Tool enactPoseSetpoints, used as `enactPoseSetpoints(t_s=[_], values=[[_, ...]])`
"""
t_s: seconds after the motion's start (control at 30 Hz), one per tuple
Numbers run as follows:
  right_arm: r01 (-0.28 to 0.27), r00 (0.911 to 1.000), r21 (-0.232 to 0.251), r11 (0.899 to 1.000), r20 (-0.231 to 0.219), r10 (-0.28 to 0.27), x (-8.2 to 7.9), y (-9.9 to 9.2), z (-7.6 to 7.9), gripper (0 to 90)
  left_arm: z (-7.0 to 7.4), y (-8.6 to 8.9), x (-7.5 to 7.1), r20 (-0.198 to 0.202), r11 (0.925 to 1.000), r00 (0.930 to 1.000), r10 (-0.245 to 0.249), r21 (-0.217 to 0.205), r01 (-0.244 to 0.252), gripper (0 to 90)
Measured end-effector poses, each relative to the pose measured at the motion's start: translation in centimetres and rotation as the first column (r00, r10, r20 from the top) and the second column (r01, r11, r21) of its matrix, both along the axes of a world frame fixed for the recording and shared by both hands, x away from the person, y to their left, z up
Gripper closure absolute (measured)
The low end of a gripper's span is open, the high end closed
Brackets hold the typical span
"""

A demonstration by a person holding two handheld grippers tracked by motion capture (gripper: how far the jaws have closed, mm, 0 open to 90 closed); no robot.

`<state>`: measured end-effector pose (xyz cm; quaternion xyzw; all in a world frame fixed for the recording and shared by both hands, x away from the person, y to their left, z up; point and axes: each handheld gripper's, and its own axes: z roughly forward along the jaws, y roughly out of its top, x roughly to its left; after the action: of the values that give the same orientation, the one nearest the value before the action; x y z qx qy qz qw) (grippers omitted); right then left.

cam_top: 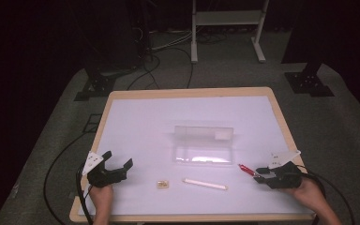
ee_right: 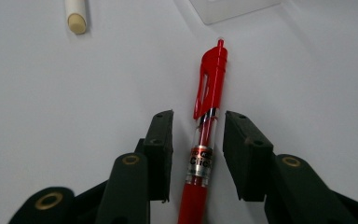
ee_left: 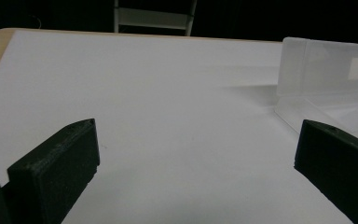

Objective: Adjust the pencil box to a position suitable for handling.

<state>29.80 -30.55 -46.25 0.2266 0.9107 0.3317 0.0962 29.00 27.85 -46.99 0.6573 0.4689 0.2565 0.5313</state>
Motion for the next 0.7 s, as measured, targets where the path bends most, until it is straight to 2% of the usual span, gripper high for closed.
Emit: enactPoseSetpoints(t_s=[0.7], values=[[0.012,0.9998,-0.007,1.000,0.019,-0.012,-0.32,-0.19,-0.30,70.8,0.01,0.00,-0.01,0.002,1.0000,1.0000,0.000,-0.004,0.000,0.0]])
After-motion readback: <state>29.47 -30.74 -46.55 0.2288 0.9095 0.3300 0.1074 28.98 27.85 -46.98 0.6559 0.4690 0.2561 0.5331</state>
